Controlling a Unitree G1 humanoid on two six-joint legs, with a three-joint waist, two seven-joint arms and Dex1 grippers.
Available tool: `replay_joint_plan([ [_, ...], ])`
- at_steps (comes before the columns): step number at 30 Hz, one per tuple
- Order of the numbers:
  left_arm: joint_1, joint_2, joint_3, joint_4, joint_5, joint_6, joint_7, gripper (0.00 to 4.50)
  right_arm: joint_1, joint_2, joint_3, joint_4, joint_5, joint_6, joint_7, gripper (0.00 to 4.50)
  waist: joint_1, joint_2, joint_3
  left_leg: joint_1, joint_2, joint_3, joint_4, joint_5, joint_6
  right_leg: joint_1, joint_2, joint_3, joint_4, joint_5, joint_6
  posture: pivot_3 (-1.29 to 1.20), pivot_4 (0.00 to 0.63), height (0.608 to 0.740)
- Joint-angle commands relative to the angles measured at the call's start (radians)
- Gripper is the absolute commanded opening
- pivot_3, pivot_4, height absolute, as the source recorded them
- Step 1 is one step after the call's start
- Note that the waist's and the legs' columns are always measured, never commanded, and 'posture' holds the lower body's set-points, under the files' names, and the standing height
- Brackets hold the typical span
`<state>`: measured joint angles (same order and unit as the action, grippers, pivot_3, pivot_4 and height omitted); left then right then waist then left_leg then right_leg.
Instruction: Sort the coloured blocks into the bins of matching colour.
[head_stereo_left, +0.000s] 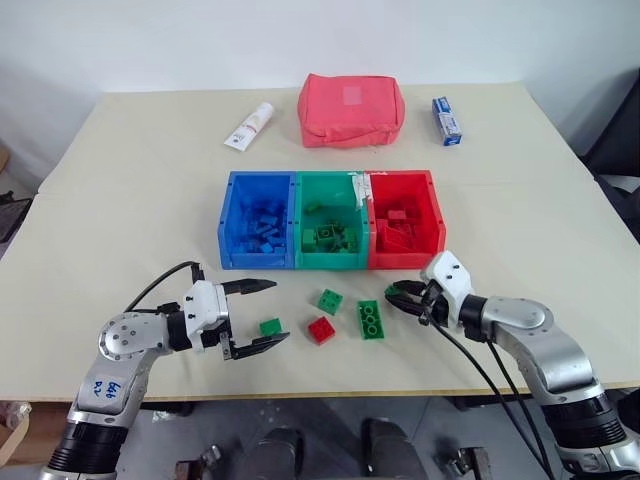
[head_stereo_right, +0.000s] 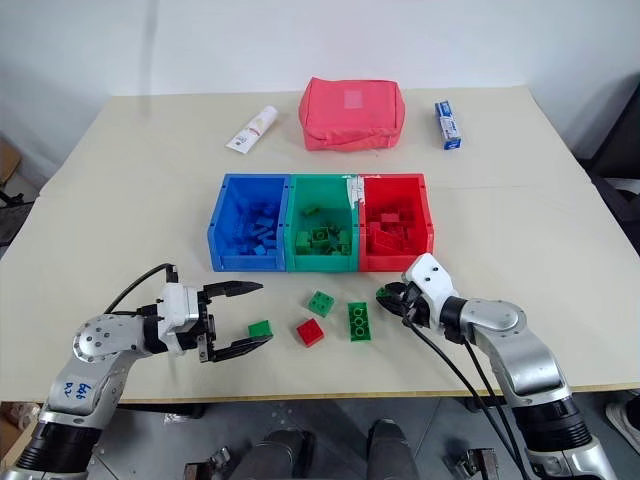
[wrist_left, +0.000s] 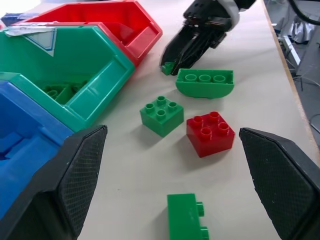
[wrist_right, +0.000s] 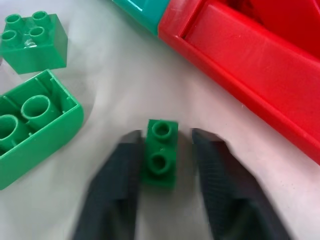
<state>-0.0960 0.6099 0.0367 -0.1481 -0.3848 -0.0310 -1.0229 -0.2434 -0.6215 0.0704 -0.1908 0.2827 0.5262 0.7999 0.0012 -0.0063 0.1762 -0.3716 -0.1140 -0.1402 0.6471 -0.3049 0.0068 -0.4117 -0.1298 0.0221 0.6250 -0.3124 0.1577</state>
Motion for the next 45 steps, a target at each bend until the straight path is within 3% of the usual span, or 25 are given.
replay_joint_plan([
  [1, 0.005, -0.009, 0.030, -0.026, -0.017, -0.011, 0.022, 4.50, -0.005, -0.032, -0.041, -0.074, 0.071, 0.025, 0.059, 0.53, 0.000, 0.000, 0.000, 0.000, 0.000, 0.000, 0.000, 0.000, 0.000, 0.000, 0.000, 0.000, 0.000, 0.000, 0.000, 0.00, 0.150, 0.740],
  [7, 0.009, -0.048, 0.095, -0.033, -0.085, 0.051, 0.100, 4.50, -0.225, 0.042, -0.079, -0.135, 0.220, 0.204, -0.002, 0.53, -0.007, 0.000, 0.000, 0.000, 0.003, 0.002, 0.000, 0.000, -0.001, -0.001, 0.001, 0.002, 0.000, 0.000, -0.001, 0.00, 0.150, 0.740],
  [12, 0.039, -0.052, 0.133, -0.054, -0.098, 0.079, 0.138, 4.50, -0.429, 0.135, -0.010, 0.011, 0.134, 0.212, -0.100, 0.53, -0.002, 0.000, 0.000, 0.000, 0.005, 0.002, -0.001, -0.001, -0.003, -0.002, 0.002, 0.002, 0.001, 0.001, -0.003, 0.00, 0.150, 0.740],
  [16, 0.061, -0.049, 0.146, -0.074, -0.093, 0.084, 0.152, 4.50, -0.555, 0.217, 0.044, 0.204, 0.052, 0.115, -0.122, 0.53, -0.004, 0.000, 0.000, 0.000, 0.003, 0.002, 0.000, -0.002, -0.001, -0.002, 0.003, 0.002, 0.000, 0.001, -0.004, 0.00, 0.150, 0.740],
  [17, 0.063, -0.049, 0.147, -0.077, -0.091, 0.084, 0.156, 4.50, -0.571, 0.228, 0.048, 0.233, 0.041, 0.095, -0.120, 1.22, -0.004, 0.000, 0.000, -0.001, 0.003, 0.002, 0.000, -0.002, -0.001, -0.002, 0.003, 0.002, 0.000, 0.001, -0.004, 0.00, 0.150, 0.740],
  [22, 0.072, -0.048, 0.147, -0.089, -0.086, 0.080, 0.167, 4.50, -0.587, 0.228, 0.053, 0.282, 0.019, 0.024, -0.068, 2.79, -0.004, 0.000, 0.000, -0.001, 0.003, 0.002, 0.000, -0.002, -0.001, -0.003, 0.003, 0.001, 0.000, 0.001, -0.004, 0.00, 0.150, 0.740],
  [27, 0.066, -0.025, 0.108, -0.106, -0.073, 0.094, 0.130, 4.50, -0.446, 0.112, 0.002, 0.157, 0.091, -0.039, 0.121, 4.44, 0.004, 0.000, 0.000, -0.001, 0.004, 0.001, -0.001, -0.002, -0.001, -0.003, 0.004, 0.001, 0.000, 0.001, -0.004, 0.00, 0.150, 0.740],
  [35, 0.000, 0.001, 0.034, -0.027, -0.020, 0.034, 0.029, 4.50, -0.136, -0.097, -0.171, 0.029, 0.192, -0.171, 0.332, 4.44, 0.002, 0.000, 0.000, -0.002, 0.004, 0.002, 0.000, -0.003, 0.000, -0.002, 0.004, 0.000, -0.003, 0.001, -0.003, 0.00, 0.150, 0.740],
  [40, -0.045, -0.004, -0.018, 0.014, -0.010, 0.004, -0.034, 4.50, 0.092, -0.236, -0.292, 0.090, 0.151, -0.293, 0.428, 4.44, 0.002, 0.000, 0.000, 0.000, 0.005, 0.004, 0.001, -0.003, 0.000, 0.000, 0.004, 0.001, -0.003, 0.001, -0.003, 0.00, 0.150, 0.740],
  [45, -0.060, 0.005, -0.034, 0.031, -0.009, -0.007, -0.080, 4.50, 0.143, -0.267, -0.291, 0.105, 0.166, -0.284, 0.454, 4.44, -0.006, 0.000, 0.000, 0.003, 0.007, 0.012, 0.000, -0.003, 0.000, -0.001, 0.004, 0.003, -0.002, 0.002, -0.002, 0.00, 0.150, 0.740],
])
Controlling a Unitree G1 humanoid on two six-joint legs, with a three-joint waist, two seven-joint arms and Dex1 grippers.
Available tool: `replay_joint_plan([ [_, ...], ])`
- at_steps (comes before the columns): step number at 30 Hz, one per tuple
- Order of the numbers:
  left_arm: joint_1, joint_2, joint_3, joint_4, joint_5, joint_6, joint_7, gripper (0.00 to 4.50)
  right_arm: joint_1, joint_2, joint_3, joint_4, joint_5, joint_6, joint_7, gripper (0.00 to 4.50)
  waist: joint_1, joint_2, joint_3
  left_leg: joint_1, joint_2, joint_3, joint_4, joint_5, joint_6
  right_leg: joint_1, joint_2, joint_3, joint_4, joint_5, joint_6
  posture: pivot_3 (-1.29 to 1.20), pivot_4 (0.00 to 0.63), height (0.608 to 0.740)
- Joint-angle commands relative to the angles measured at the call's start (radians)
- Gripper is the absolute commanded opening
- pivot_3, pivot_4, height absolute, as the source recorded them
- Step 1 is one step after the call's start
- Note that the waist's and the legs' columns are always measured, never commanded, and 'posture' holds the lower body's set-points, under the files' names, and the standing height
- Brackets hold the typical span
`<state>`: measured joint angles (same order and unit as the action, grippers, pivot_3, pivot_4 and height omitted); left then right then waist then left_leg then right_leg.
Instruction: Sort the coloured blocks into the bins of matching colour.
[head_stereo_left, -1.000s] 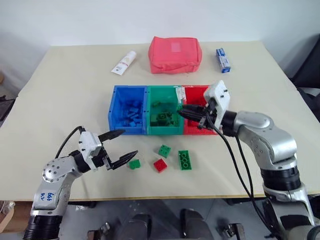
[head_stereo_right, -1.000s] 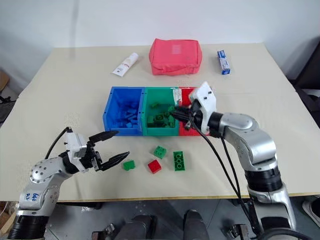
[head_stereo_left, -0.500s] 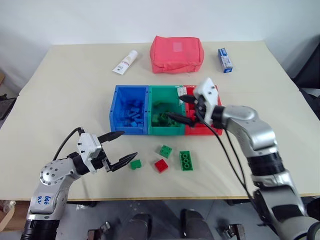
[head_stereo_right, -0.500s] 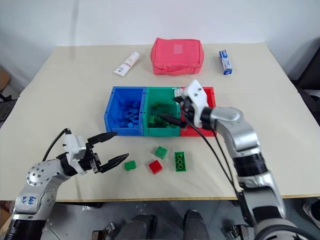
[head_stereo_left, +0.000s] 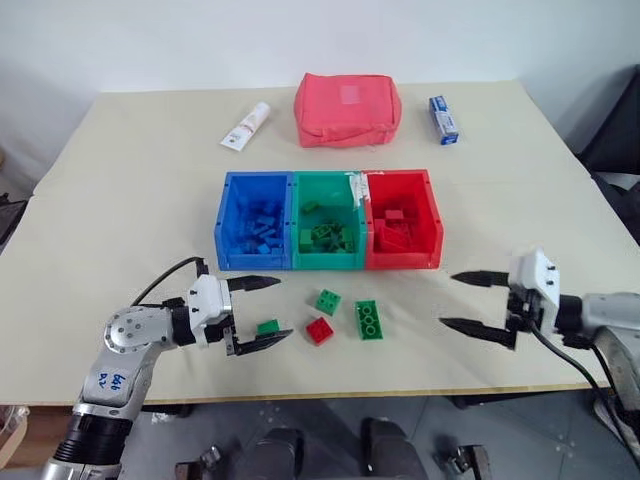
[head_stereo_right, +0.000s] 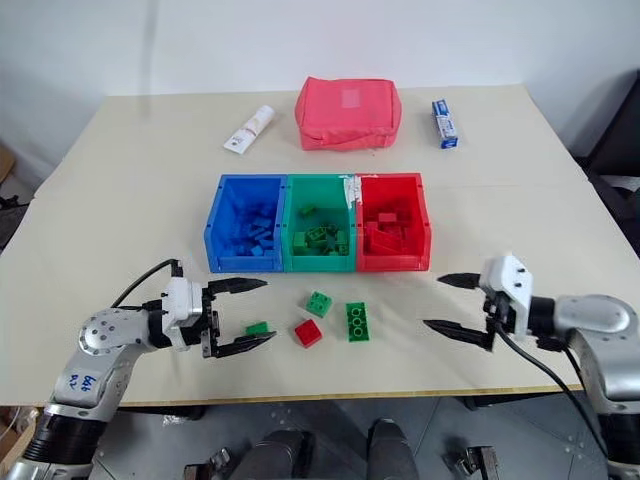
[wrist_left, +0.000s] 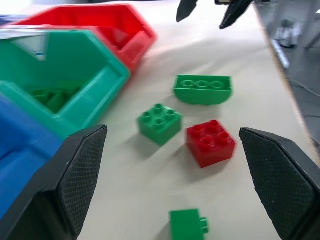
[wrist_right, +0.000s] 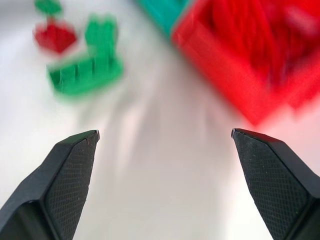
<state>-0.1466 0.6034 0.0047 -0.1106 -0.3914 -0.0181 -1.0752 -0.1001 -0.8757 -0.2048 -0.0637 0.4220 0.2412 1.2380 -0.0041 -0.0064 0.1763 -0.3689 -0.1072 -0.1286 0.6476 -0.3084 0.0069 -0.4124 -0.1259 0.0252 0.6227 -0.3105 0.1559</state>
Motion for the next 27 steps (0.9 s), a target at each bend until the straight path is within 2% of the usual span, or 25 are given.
replay_joint_plan([
  [1, -0.012, 0.013, -0.004, -0.004, -0.004, -0.018, -0.034, 4.50, 0.000, -0.010, -0.010, -0.028, 0.031, 0.009, 0.016, 4.44, 0.000, 0.000, 0.000, 0.000, 0.001, 0.001, 0.000, 0.000, 0.000, 0.000, 0.000, 0.000, 0.000, 0.000, 0.000, 0.00, 0.150, 0.740],
  [5, -0.009, 0.023, -0.003, -0.011, -0.016, 0.001, -0.056, 4.50, -0.020, 0.028, 0.073, -0.099, 0.033, 0.028, 0.018, 4.44, 0.004, 0.000, 0.000, 0.000, 0.001, 0.001, 0.000, 0.000, 0.000, 0.000, 0.000, 0.000, 0.000, 0.000, 0.000, 0.00, 0.150, 0.740],
  [8, -0.004, 0.026, 0.010, -0.011, -0.003, -0.017, -0.046, 4.50, -0.091, 0.077, 0.189, -0.129, 0.000, 0.067, -0.002, 4.44, 0.002, 0.000, 0.000, 0.000, 0.001, 0.001, 0.000, -0.001, 0.000, -0.001, -0.001, 0.000, 0.000, 0.000, 0.000, 0.00, 0.150, 0.740],
  [15, 0.035, 0.040, 0.045, -0.050, -0.004, -0.014, -0.009, 4.50, -0.253, 0.198, 0.419, -0.039, -0.162, 0.090, -0.074, 4.44, 0.005, 0.000, 0.000, -0.001, 0.000, 0.000, 0.001, -0.001, 0.001, -0.001, -0.002, -0.001, 0.000, 0.000, 0.000, 0.00, 0.150, 0.740],
  [22, 0.129, 0.060, 0.085, -0.124, -0.005, -0.003, 0.033, 4.50, -0.297, 0.259, 0.481, 0.032, -0.197, 0.061, -0.071, 4.44, 0.004, 0.000, 0.000, -0.001, -0.001, 0.000, 0.000, -0.003, 0.002, -0.001, -0.002, -0.001, -0.001, 0.000, 0.000, 0.00, 0.150, 0.740],
  [27, 0.136, 0.060, 0.088, -0.137, -0.004, 0.003, 0.052, 4.50, -0.299, 0.278, 0.467, 0.022, -0.183, 0.070, -0.082, 3.36, 0.004, -0.001, 0.000, -0.001, 0.000, 0.000, 0.001, -0.002, 0.001, -0.001, -0.002, -0.001, 0.000, 0.000, 0.000, 0.00, 0.150, 0.740],
])
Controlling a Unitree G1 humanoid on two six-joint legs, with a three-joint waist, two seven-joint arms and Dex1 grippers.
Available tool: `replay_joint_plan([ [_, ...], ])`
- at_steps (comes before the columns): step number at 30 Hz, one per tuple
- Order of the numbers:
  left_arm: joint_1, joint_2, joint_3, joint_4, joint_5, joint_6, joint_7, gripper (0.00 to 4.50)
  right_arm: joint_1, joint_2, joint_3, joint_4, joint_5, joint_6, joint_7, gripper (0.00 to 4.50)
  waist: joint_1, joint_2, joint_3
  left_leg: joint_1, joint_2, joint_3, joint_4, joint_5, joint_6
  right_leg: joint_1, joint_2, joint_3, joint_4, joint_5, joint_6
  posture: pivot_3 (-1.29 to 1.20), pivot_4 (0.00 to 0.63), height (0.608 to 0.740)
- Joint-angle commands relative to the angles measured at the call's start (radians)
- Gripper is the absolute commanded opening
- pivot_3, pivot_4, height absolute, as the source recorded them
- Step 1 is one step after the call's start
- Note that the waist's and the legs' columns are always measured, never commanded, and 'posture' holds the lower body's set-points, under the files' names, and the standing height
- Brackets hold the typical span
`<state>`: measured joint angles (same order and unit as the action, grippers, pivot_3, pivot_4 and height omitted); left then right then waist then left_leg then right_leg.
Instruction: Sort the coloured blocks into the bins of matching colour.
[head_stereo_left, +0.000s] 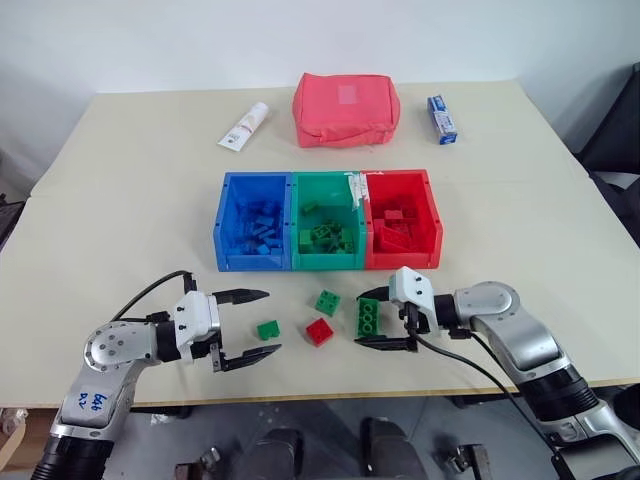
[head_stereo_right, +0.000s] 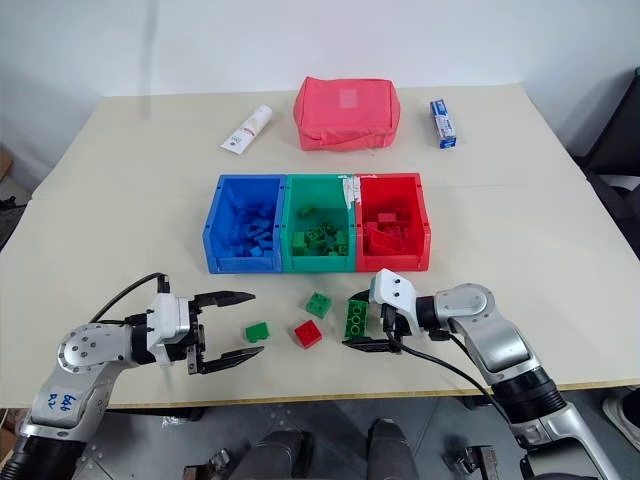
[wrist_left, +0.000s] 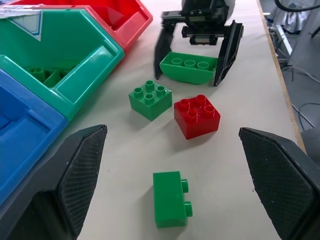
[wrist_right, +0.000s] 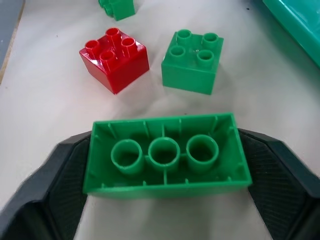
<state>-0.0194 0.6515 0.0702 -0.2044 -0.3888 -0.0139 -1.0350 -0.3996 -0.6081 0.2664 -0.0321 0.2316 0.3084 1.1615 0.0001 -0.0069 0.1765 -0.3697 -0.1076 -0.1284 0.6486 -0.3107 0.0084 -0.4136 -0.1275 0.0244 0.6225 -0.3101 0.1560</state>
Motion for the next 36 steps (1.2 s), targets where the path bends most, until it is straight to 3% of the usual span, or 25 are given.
replay_joint_plan([
  [1, 0.009, 0.009, 0.024, -0.044, -0.009, 0.000, 0.016, 4.50, 0.000, 0.013, -0.010, -0.013, 0.013, 0.000, -0.004, 3.36, -0.001, 0.000, 0.000, 0.000, 0.000, 0.000, 0.000, 0.000, 0.000, 0.000, 0.000, 0.000, 0.000, 0.000, 0.000, 0.00, 0.150, 0.740],
  [9, -0.008, -0.026, 0.062, -0.055, -0.080, 0.060, 0.071, 4.50, -0.062, 0.049, -0.119, -0.079, 0.141, 0.116, -0.058, 3.36, -0.002, 0.000, 0.000, 0.000, 0.000, 0.000, 0.000, 0.000, 0.000, 0.000, 0.000, 0.001, 0.000, 0.000, 0.000, 0.00, 0.150, 0.740],
  [13, 0.037, -0.042, 0.128, -0.062, -0.123, 0.086, 0.115, 4.50, -0.293, 0.182, -0.187, -0.021, 0.168, 0.269, -0.273, 3.36, -0.019, 0.001, 0.001, 0.000, 0.001, 0.002, 0.000, 0.000, -0.001, -0.003, 0.000, 0.003, 0.003, 0.000, 0.000, 0.00, 0.150, 0.740],
  [19, 0.085, -0.046, 0.178, -0.051, -0.119, 0.081, 0.133, 4.50, -0.450, 0.276, -0.164, 0.149, 0.077, 0.226, -0.396, 3.36, -0.010, 0.000, 0.000, -0.001, 0.001, 0.000, -0.002, -0.001, -0.002, -0.004, 0.002, 0.002, 0.004, -0.001, -0.003, 0.00, 0.150, 0.740],
  [21, 0.077, -0.049, 0.182, -0.036, -0.101, 0.064, 0.140, 4.50, -0.470, 0.292, -0.153, 0.198, 0.056, 0.197, -0.398, 4.14, -0.008, 0.000, 0.000, -0.002, 0.000, 0.000, -0.001, -0.001, -0.001, -0.005, 0.001, 0.002, 0.004, -0.001, -0.003, 0.00, 0.150, 0.740],
  [23, 0.063, -0.054, 0.180, -0.026, -0.091, 0.056, 0.151, 4.50, -0.478, 0.290, -0.141, 0.227, 0.039, 0.166, -0.374, 4.44, -0.005, 0.000, 0.000, -0.003, -0.001, 0.001, -0.001, -0.001, 0.000, -0.006, 0.000, 0.002, 0.004, -0.001, -0.003, 0.00, 0.150, 0.740],
  [29, 0.056, -0.058, 0.179, -0.013, -0.077, 0.040, 0.166, 4.50, -0.451, 0.251, -0.151, 0.211, 0.035, 0.096, -0.299, 4.44, -0.008, 0.000, 0.000, -0.003, 0.000, 0.002, -0.001, -0.001, 0.000, -0.006, 0.001, 0.002, 0.004, -0.001, -0.003, 0.00, 0.150, 0.740],
  [36, 0.056, 0.017, 0.210, 0.050, -0.064, 0.036, 0.115, 4.50, -0.079, 0.040, -0.316, -0.009, 0.228, -0.199, 0.104, 4.44, 0.003, -0.001, 0.000, -0.003, 0.000, 0.001, -0.001, -0.003, 0.002, -0.004, 0.001, 0.000, 0.001, -0.001, -0.002, 0.00, 0.150, 0.740],
])
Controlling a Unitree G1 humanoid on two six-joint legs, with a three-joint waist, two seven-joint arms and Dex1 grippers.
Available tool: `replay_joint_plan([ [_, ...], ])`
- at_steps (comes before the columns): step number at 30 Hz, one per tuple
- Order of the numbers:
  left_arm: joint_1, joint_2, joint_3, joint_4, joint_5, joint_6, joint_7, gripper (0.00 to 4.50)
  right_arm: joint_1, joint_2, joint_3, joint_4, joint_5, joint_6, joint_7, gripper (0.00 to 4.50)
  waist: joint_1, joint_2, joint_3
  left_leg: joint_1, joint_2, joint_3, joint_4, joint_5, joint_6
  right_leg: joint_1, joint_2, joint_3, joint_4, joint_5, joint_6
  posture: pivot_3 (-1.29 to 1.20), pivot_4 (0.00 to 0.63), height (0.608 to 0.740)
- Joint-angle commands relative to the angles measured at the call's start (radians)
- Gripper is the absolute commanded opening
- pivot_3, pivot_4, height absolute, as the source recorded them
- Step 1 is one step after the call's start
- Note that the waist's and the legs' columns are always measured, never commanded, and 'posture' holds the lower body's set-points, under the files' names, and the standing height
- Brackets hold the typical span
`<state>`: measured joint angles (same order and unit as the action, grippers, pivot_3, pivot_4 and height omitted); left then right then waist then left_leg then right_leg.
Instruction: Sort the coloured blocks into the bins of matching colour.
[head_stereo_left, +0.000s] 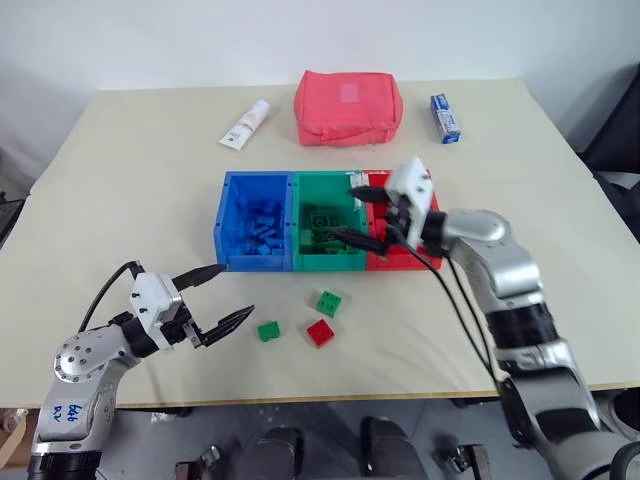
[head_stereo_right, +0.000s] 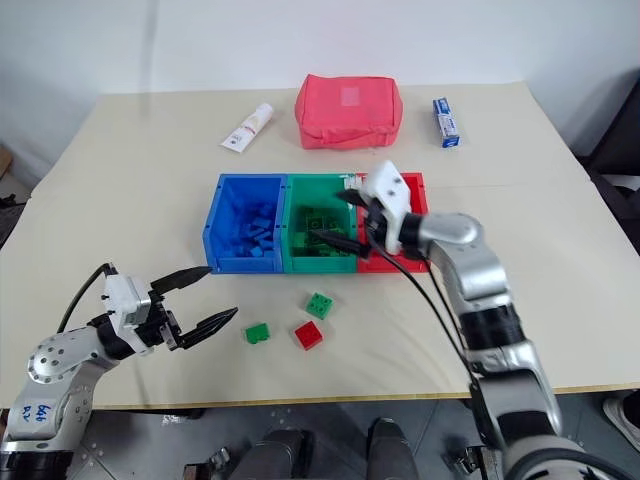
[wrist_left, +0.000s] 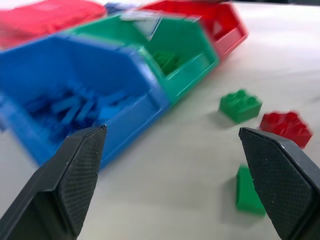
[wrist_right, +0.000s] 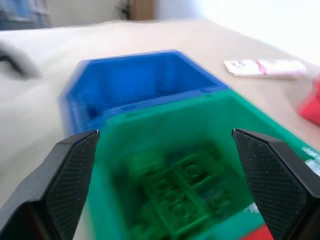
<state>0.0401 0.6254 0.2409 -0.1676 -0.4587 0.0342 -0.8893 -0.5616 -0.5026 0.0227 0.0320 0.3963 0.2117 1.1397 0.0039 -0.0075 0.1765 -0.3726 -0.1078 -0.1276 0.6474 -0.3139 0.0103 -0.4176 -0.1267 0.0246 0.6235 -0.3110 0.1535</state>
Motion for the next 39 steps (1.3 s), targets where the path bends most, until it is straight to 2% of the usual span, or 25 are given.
replay_joint_plan([
  [1, 0.000, 0.063, 0.038, 0.029, 0.019, -0.021, -0.045, 4.50, 0.115, -0.100, -0.075, -0.078, 0.059, -0.114, 0.151, 4.44, -0.003, 0.000, 0.000, 0.000, 0.000, 0.001, 0.000, -0.001, 0.001, 0.001, 0.000, 0.000, -0.001, 0.000, 0.001, 0.00, 0.150, 0.740],
  [5, 0.010, 0.119, 0.032, 0.081, 0.059, -0.047, -0.082, 4.50, 0.238, -0.185, -0.143, -0.101, 0.100, -0.105, 0.180, 4.44, -0.015, 0.001, 0.001, 0.003, 0.001, 0.007, 0.001, -0.001, 0.002, 0.002, 0.000, 0.004, -0.001, 0.001, 0.002, 0.00, 0.150, 0.740],
  [9, -0.004, 0.127, -0.008, -0.010, 0.023, 0.040, -0.090, 4.50, 0.340, -0.236, -0.185, -0.091, 0.069, -0.191, 0.202, 4.44, -0.006, 0.001, 0.001, 0.004, 0.003, 0.006, 0.001, 0.000, 0.000, 0.002, 0.000, 0.004, -0.001, 0.001, 0.002, 0.00, 0.150, 0.740],
  [13, -0.044, 0.129, -0.069, -0.174, -0.053, 0.252, -0.039, 4.50, 0.398, -0.262, -0.236, -0.105, 0.094, -0.199, 0.186, 4.44, -0.003, 0.001, 0.001, 0.004, 0.002, 0.006, 0.002, 0.000, 0.000, 0.003, -0.001, 0.004, -0.001, 0.001, 0.003, 0.00, 0.150, 0.740],
  [16, -0.168, 0.117, -0.193, -0.289, -0.100, 0.548, 0.073, 4.50, 0.457, -0.260, -0.265, -0.177, 0.110, -0.178, 0.143, 4.44, 0.007, 0.001, 0.001, 0.004, 0.001, 0.005, 0.002, 0.000, 0.001, 0.004, -0.001, 0.004, -0.001, 0.002, 0.003, 0.00, 0.150, 0.740],
  [20, -0.352, 0.027, -0.322, -0.316, -0.082, 0.786, 0.221, 4.50, 0.538, -0.243, -0.279, -0.300, 0.136, -0.149, 0.085, 4.44, 0.020, 0.001, 0.001, 0.004, 0.000, 0.004, 0.003, 0.000, 0.001, 0.004, 0.000, 0.004, 0.001, 0.002, 0.004, 0.00, 0.150, 0.740],
  [25, -0.502, -0.048, -0.495, -0.315, 0.018, 0.970, 0.355, 4.50, 0.643, -0.230, -0.295, -0.418, 0.147, -0.130, 0.021, 4.44, 0.022, -0.001, 0.002, 0.003, 0.001, 0.005, 0.004, 0.000, 0.000, 0.003, 0.002, 0.005, 0.001, 0.002, 0.004, 0.00, 0.150, 0.740],
  [28, -0.548, -0.103, -0.557, -0.301, 0.045, 1.032, 0.402, 4.50, 0.691, -0.222, -0.307, -0.473, 0.155, -0.119, -0.021, 4.44, 0.022, -0.001, 0.002, 0.003, 0.000, 0.005, 0.004, 0.000, 0.000, 0.003, 0.002, 0.006, 0.000, 0.002, 0.004, 0.00, 0.150, 0.740],
  [35, -0.628, -0.160, -0.665, -0.182, 0.110, 1.061, 0.406, 4.50, 0.781, -0.206, -0.296, -0.605, 0.159, -0.099, -0.108, 4.44, 0.023, -0.002, 0.002, 0.003, 0.001, 0.005, 0.006, 0.000, 0.000, 0.004, 0.003, 0.006, 0.001, 0.003, 0.005, 0.00, 0.150, 0.740],
  [39, -0.628, -0.140, -0.700, -0.182, 0.141, 1.046, 0.382, 3.65, 0.791, -0.206, -0.286, -0.625, 0.159, -0.096, -0.127, 4.50, 0.024, -0.002, 0.002, 0.004, 0.001, 0.005, 0.006, 0.000, 0.000, 0.005, 0.003, 0.006, 0.000, 0.003, 0.006, 0.00, 0.150, 0.740],
])
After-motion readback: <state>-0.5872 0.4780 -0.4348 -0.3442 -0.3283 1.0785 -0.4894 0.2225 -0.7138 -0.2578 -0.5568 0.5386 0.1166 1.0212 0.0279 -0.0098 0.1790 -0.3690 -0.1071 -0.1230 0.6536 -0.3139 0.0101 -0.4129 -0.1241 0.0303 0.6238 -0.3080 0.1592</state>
